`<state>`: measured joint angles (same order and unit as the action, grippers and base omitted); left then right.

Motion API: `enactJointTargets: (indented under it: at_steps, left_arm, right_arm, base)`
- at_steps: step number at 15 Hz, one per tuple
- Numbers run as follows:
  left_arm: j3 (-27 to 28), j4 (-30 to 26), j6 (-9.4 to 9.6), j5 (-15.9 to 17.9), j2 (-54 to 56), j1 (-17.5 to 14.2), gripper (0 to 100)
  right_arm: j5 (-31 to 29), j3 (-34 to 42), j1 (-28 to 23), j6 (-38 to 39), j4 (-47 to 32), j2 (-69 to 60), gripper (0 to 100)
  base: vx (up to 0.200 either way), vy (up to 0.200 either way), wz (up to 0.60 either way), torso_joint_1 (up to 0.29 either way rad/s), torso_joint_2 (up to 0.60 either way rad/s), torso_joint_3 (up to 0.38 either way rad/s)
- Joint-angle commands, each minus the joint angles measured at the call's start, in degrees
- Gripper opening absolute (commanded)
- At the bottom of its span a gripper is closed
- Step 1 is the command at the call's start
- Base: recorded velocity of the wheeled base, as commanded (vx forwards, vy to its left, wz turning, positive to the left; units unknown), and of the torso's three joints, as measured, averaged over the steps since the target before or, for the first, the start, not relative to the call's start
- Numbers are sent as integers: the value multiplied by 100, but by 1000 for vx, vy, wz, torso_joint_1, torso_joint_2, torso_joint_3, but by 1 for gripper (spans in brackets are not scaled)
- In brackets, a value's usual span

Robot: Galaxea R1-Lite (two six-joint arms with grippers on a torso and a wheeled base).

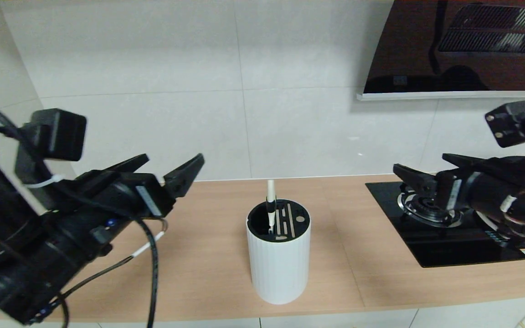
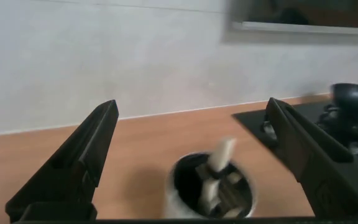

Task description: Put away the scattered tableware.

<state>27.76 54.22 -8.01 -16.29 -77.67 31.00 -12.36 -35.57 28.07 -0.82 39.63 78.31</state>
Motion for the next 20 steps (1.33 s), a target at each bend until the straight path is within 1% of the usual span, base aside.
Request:
enactJointTargets:
  at_steps: [1,2,3,4,5,6,7,8,9,10,11,12,13,14,15,16,17,18,20]
  left_arm:
    - [-1044,-307,-8,222,1544,-586,100]
    - [-1176,-307,1,266,1737,-595,100]
    - [-1545,-553,36,310,2564,-595,100]
    - [-1624,-1072,89,310,3205,-604,100]
    - [-1580,-1784,98,310,3882,-630,100]
    - [-1493,-2601,151,328,4532,-859,100]
    - [-1378,-3260,247,389,5139,-1131,100]
    - [-1273,-3796,265,565,5648,-1457,100]
    - [-1167,-4297,274,829,6211,-1703,100]
    - [-1000,-4948,388,1075,6791,-1843,100]
    - [-851,-5554,572,1198,7230,-1931,100]
    - [-781,-5792,634,1119,7230,-1984,100]
    - [-789,-5642,590,829,7204,-2177,100]
    - [-807,-5484,581,802,7204,-2291,100]
    - [-833,-5414,590,794,7204,-2406,100]
    - [-886,-5396,616,820,7274,-2810,100]
    - [-956,-5484,625,934,7600,-3030,100]
    - [-1080,-5633,669,1022,7767,-3118,100]
    - [-1580,-5625,616,512,7767,-3126,100]
  right_arm:
    - [-12,1105,-276,-24,-78,-1705,100]
    - [-12,1211,-338,-24,-122,-1916,100]
    - [-3,1536,-681,-24,-395,-2830,100]
    - [41,1615,-944,-24,-852,-3472,100]
    - [41,1641,-1138,-15,-1485,-4105,100]
    - [41,1615,-1182,-24,-2267,-4878,100]
    - [41,1553,-1208,-33,-2979,-5529,100]
    - [23,1465,-1322,-50,-3612,-6047,100]
    - [41,1334,-1516,-50,-4121,-6460,100]
    - [50,1246,-1709,-50,-4534,-6759,100]
    - [50,1228,-1788,-41,-4781,-6944,100]
    - [50,1246,-1832,-50,-4886,-7058,100]
    - [32,1281,-2087,-41,-5035,-7260,100]
    - [41,1448,-2333,-41,-5018,-7278,100]
    - [76,1562,-2561,-68,-5000,-7383,100]
    - [366,1729,-2834,-375,-5027,-7831,100]
    - [357,1861,-2825,-367,-4974,-7831,100]
    - [190,1905,-2825,-279,-4868,-7831,100]
    - [173,2230,-2825,-217,-4649,-7831,100]
  base:
    - [0,0,0,0,0,0]
    - [0,0,0,0,0,0]
    - [0,0,0,0,0,0]
    - [0,0,0,0,0,0]
    - [0,0,0,0,0,0]
    - [0,0,0,0,0,0]
    - [0,0,0,0,0,0]
    - [0,0,0,0,0,0]
    - [0,0,0,0,0,0]
    - [0,0,0,0,0,0]
    - [0,0,0,0,0,0]
    - [0,0,0,0,0,0]
    - [0,0,0,0,0,0]
    - [0,0,0,0,0,0]
    - [0,0,0,0,0,0]
    - [0,0,0,0,0,0]
    - [0,0,0,0,0,0]
    - [0,0,0,0,0,0]
    - [0,0,0,0,0,0]
